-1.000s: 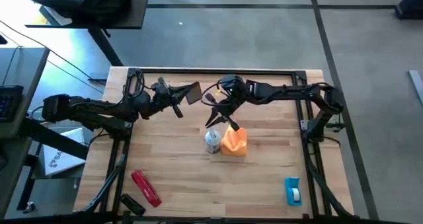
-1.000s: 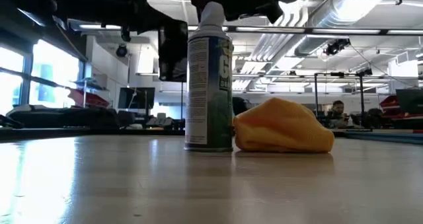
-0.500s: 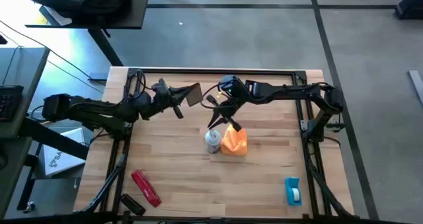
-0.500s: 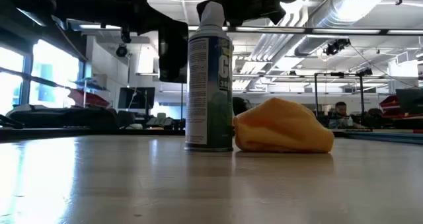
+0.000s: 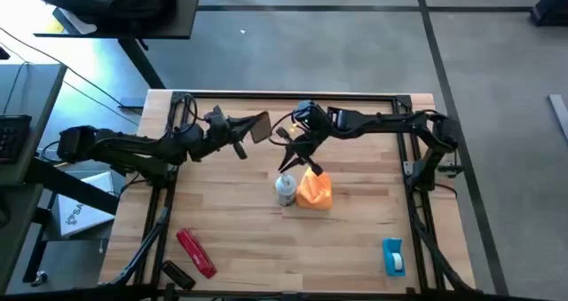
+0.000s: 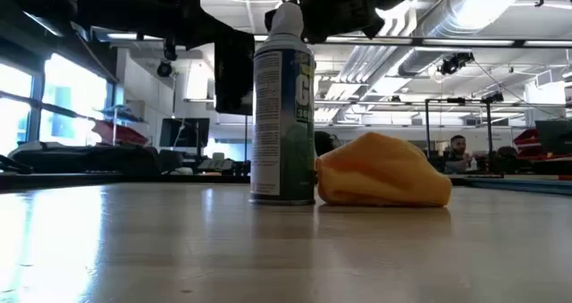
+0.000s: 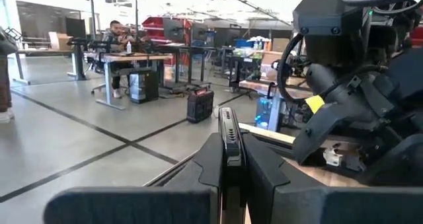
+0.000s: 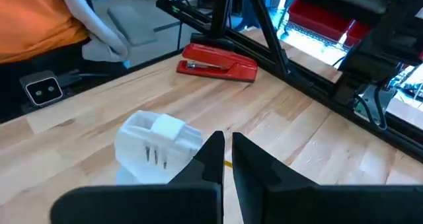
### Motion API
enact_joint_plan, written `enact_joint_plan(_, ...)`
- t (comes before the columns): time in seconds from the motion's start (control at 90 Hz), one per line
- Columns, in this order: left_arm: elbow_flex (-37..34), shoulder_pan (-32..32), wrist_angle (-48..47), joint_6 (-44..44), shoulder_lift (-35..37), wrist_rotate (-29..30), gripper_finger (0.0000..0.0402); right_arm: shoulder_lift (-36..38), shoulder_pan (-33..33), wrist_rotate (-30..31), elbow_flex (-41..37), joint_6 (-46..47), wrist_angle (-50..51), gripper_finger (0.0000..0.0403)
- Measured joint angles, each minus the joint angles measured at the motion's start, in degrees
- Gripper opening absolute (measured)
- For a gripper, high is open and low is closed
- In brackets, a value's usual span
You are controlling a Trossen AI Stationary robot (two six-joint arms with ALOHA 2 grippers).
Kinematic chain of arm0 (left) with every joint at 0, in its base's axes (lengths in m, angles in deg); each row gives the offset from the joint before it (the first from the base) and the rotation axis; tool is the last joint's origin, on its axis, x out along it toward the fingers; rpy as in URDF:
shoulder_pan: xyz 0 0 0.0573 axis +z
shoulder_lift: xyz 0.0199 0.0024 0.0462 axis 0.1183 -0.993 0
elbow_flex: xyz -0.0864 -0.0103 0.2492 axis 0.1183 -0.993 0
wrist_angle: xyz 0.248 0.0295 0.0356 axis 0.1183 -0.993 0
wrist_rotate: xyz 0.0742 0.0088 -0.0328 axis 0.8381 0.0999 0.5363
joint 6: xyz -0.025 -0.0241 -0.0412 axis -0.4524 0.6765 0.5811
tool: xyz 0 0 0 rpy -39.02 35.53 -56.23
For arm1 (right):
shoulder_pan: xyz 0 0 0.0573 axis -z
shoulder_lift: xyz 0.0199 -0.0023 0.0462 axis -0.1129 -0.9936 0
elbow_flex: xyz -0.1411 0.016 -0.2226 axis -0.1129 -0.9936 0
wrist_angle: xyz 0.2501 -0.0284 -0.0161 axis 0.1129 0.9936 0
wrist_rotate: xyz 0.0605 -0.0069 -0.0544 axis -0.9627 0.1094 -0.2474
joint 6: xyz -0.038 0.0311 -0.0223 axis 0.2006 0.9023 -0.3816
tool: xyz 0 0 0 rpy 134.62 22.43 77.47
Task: Apply microfiber cloth
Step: Spray the front and back of the black cellphone using the white spray bottle
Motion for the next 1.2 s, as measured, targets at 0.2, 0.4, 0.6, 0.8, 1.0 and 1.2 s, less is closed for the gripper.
enact_joint_plan(0.2, -0.01, 0.11, -0.46, 0.55, 0.09, 3.76, 0.0012, 0.00, 0.10, 0.11, 0.00, 0.24, 0.95, 0.0000)
enact_joint_plan(0.4, 0.01, 1.86, 3.52, 5.93, 0.15, -0.24, 0.0012, -0.02, 0.09, 0.76, 0.02, 0.28, 2.46, 0.0000)
enact_joint_plan(0.6, 0.01, 3.08, 9.45, 10.95, 0.15, -6.19, 0.0012, -0.04, 0.09, 0.77, 0.00, 0.28, 2.54, 0.0000)
enact_joint_plan(0.8, 0.01, 4.78, 10.69, 13.91, -2.68, -1.17, 0.0012, -0.08, 0.07, 0.90, -0.04, -0.10, 2.46, 0.0000)
enact_joint_plan(1.0, -0.04, 4.60, 20.73, 18.41, -11.45, -3.81, 0.0012, -0.11, 0.07, 0.92, -0.07, -0.18, 2.36, 0.0000)
enact_joint_plan(1.2, -0.04, 4.43, 23.66, 16.98, -10.61, -2.73, 0.0012, -0.11, 0.07, 0.94, -0.11, -0.16, 2.28, 0.0000)
